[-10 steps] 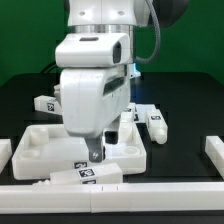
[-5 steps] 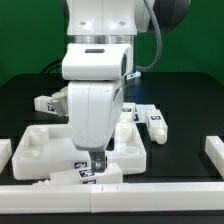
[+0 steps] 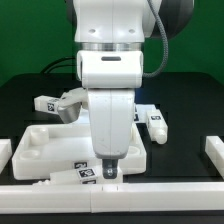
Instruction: Assemble desk
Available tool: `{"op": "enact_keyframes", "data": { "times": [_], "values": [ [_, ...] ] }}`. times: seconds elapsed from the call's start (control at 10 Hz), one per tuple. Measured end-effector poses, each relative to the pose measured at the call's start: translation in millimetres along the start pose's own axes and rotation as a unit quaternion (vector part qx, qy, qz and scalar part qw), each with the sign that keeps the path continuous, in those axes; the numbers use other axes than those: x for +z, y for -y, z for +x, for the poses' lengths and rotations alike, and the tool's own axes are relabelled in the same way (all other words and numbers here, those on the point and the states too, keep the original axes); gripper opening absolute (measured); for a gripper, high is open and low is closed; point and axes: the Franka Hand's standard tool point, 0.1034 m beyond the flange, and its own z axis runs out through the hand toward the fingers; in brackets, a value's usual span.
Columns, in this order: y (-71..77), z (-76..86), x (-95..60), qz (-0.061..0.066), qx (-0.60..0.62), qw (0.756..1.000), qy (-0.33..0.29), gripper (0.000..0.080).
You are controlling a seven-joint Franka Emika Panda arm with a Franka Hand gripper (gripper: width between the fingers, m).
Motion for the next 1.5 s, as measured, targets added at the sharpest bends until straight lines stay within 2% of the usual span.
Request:
{"op": "enact_keyframes", "data": {
  "times": [0.2, 0.3, 0.5, 0.7, 0.8, 1.1, 1.5],
  "values": [
    [4.1, -6.3, 6.9, 0.004, -0.036, 0.999, 0.000, 0.0648],
    [2.2, -11.3, 8.7, -0.003, -0.063, 0.998, 0.000, 0.0648],
    [0.9, -11.0, 9.1, -0.009, -0.077, 0.997, 0.001, 0.0648],
    [-0.8, -6.9, 7.4, -0.028, -0.082, 0.996, 0.001, 0.0648],
    [-0.6, -7.5, 7.0, -0.033, -0.082, 0.996, 0.001, 0.0648],
    [-2.2, -12.5, 7.0, -0.035, -0.079, 0.996, 0.002, 0.0648],
    [1.0, -16.1, 12.1, -0.031, -0.073, 0.997, 0.003, 0.0648]
  ]
}}
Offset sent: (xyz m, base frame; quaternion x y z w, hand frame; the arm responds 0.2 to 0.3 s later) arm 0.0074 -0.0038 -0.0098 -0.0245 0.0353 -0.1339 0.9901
